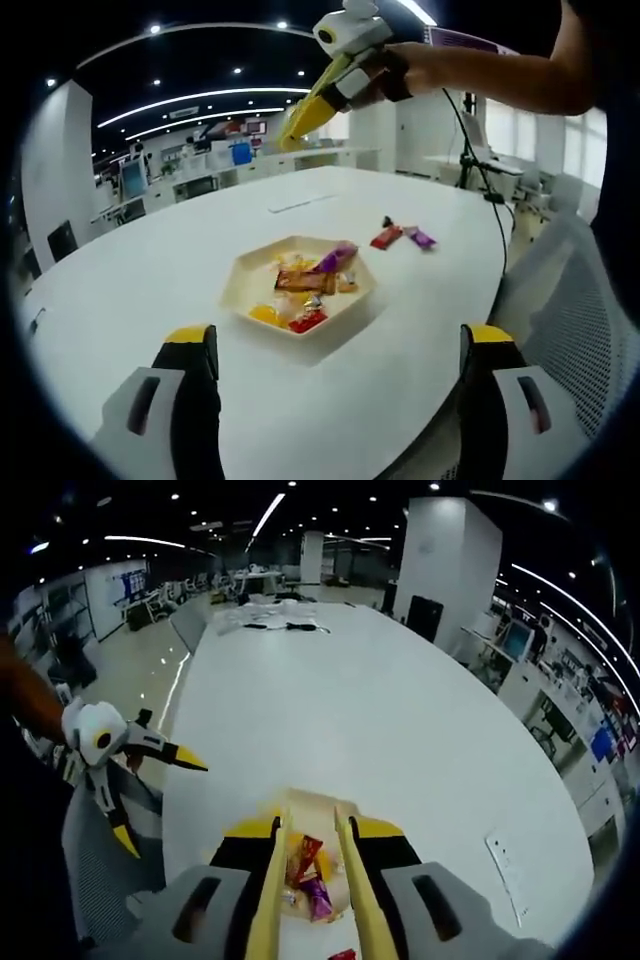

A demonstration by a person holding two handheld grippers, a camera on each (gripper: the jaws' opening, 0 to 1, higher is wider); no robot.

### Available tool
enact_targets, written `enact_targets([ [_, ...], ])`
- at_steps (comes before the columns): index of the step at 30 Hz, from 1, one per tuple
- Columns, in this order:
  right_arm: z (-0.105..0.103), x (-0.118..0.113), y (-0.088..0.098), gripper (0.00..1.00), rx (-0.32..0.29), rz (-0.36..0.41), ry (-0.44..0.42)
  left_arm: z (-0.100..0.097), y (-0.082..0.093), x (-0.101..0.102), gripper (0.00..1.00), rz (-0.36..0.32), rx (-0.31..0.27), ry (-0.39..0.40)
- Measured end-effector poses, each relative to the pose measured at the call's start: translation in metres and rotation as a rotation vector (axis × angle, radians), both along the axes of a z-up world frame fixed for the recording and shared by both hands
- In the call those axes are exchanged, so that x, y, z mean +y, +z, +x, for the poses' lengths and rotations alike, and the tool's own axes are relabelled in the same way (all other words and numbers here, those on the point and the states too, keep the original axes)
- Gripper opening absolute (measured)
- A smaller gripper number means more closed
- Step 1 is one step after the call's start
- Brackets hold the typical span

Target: Place the target food into the container with the food tongs after gripping and lifting it, then release it inside without dropping or visibly crushing the food.

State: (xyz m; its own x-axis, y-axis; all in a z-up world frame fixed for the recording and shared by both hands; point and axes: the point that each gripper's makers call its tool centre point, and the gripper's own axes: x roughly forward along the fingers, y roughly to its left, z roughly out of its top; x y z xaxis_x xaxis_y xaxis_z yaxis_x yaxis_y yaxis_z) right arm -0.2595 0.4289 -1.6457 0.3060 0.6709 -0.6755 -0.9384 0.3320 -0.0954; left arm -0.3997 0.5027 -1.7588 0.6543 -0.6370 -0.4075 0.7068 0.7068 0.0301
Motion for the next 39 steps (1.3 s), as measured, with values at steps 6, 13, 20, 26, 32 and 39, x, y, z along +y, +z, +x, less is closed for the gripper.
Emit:
enact_targets([
  [6, -0.005, -0.004, 0.005, 0.27, 0.034, 0.036, -0.012, 0.0, 0.0, 0.0, 0.97, 0.002, 0.0, -0.001],
  [13, -0.006, -0.023, 0.013, 0.27, -0.024, 0.026, 0.007, 0.0, -0.001, 0.0, 0.96, 0.005, -0.001, -0.001],
  [20, -0.013, -0.051, 0.023, 0.28, -0.016, 0.051, 0.0, 0.0, 0.0, -0.001, 0.97, -0.002, 0.001, -0.001],
  [26, -0.014, -0.083, 0.023, 0.28, -0.004, 0.054, -0.032, -0.001, -0.001, -0.002, 0.97, 0.003, 0.008, -0.005],
  [32, -0.014, -0.12, 0.015, 0.27, -0.022, 0.01, -0.048, -0.001, -0.004, -0.001, 0.97, 0.015, 0.015, -0.001],
  [39, -0.017, -0.149, 0.008, 0.28, -0.051, -0.025, -0.03, 0.002, 0.0, 0.002, 0.99, -0.002, 0.008, 0.018],
])
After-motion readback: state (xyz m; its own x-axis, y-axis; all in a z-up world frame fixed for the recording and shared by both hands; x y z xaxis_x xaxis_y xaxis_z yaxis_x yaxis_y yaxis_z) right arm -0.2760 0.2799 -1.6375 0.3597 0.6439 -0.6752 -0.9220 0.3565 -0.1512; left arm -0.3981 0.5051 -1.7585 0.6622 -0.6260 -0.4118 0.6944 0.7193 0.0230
